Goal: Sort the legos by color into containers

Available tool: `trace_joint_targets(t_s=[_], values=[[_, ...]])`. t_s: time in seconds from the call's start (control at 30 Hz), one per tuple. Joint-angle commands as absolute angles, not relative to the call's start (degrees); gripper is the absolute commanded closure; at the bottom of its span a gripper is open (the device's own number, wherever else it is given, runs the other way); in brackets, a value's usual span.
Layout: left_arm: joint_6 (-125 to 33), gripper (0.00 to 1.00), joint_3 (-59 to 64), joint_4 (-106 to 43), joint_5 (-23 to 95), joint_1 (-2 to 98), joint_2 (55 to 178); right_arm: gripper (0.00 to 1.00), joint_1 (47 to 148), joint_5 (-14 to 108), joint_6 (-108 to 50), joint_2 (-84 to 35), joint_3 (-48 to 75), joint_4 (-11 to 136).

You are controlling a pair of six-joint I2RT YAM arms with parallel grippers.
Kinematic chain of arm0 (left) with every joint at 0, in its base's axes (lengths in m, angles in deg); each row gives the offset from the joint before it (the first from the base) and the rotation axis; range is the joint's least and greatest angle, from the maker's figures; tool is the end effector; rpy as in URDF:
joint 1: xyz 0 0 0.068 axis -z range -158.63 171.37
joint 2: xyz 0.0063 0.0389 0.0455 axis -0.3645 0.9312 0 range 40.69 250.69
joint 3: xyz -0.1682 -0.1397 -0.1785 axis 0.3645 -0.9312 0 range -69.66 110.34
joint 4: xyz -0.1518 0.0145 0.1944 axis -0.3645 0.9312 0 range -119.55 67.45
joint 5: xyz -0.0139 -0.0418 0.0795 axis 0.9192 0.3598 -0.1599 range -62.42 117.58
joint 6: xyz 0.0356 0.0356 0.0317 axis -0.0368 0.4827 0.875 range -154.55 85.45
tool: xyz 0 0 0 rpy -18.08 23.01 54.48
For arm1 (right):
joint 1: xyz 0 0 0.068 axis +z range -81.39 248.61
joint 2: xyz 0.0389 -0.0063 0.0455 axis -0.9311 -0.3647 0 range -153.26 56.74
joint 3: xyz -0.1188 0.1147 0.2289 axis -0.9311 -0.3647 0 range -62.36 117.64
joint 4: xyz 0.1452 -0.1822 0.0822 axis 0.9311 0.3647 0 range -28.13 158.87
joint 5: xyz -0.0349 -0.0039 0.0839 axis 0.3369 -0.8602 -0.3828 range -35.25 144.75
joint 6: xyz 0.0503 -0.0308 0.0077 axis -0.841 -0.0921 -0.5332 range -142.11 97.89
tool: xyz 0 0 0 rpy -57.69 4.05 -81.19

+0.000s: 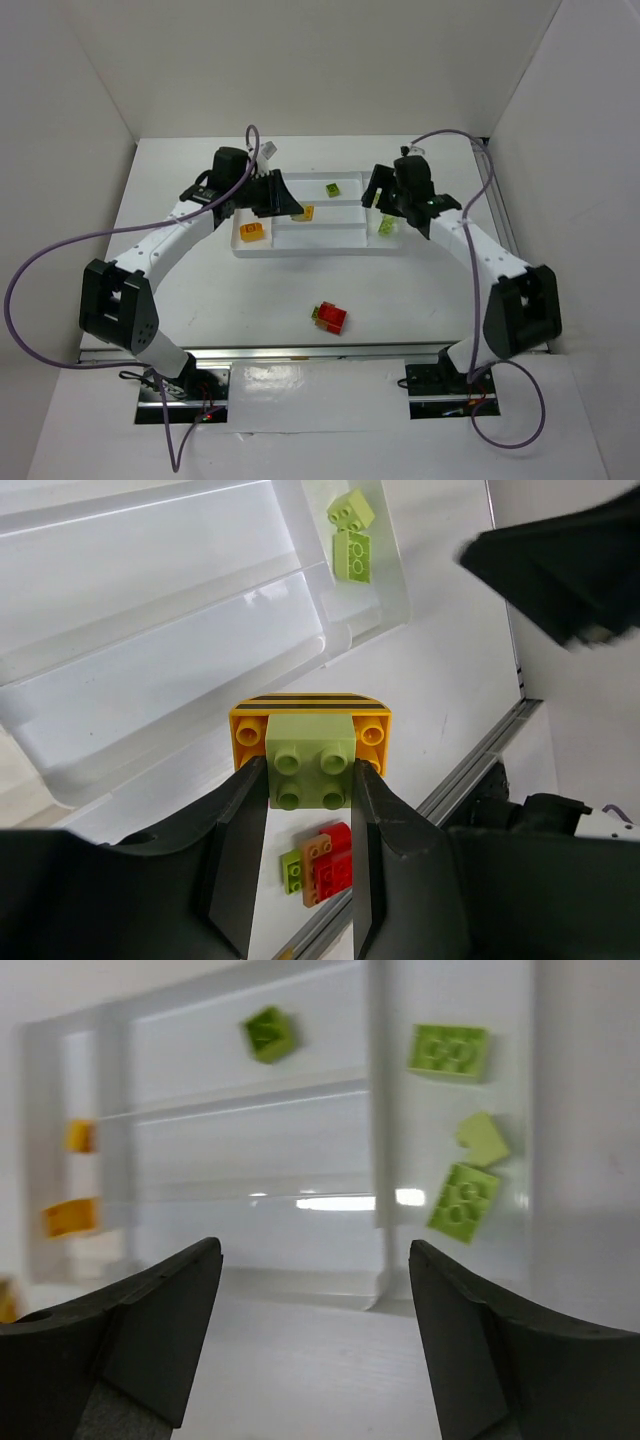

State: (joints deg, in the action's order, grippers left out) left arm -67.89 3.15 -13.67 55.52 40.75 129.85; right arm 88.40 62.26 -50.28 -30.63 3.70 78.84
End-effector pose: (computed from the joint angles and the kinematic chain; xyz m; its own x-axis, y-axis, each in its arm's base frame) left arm 0.3219 -0.1347 0.3202 -0.7869 -0.2379 -0.5693 0.2808 0.6835 -0.6737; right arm 0.3174 0.1081 0.2868 -0.6267 0.2718 -0.7303 0.0643 0.9520 0.2992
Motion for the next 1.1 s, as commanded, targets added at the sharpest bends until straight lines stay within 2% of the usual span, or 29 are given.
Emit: trace_joint_targets(t_s=[0.0,0.03,0.2,0.5,0.57,0.67,1.07], values=[[-66.5,1.0,6.0,-14.2,55.4,41.0,130.5,0.16,88.3,43.2,-50.0,-20.5,0.1,66.0],[-66.5,1.0,6.0,-14.2,54.8,41.0,130.5,0.13,88.3,39.8,-50.7,-20.5,-0.5,65.3],[-66.5,1.0,6.5,-13.1,53.6,41.5,130.5,0.13,89.4,18.9,-55.3,-24.4,-0.5,58.7],[-65.9,1.0,6.5,-12.6,52.4,42.0,129.3,0.13,95.6,17.7,-55.4,-30.9,4.1,57.2],[-65.9,1.0,6.5,-12.6,52.4,42.0,129.3,0.16,96.1,17.7,-55.4,-32.5,5.0,57.2],[-65.9,1.0,6.5,-12.6,52.4,42.0,129.3,0.27,96.1,18.3,-56.0,-33.7,5.0,56.0],[-65.4,1.0,6.5,-12.6,53.0,42.0,128.8,0.45,96.1,18.3,-57.7,-37.3,6.0,53.3]])
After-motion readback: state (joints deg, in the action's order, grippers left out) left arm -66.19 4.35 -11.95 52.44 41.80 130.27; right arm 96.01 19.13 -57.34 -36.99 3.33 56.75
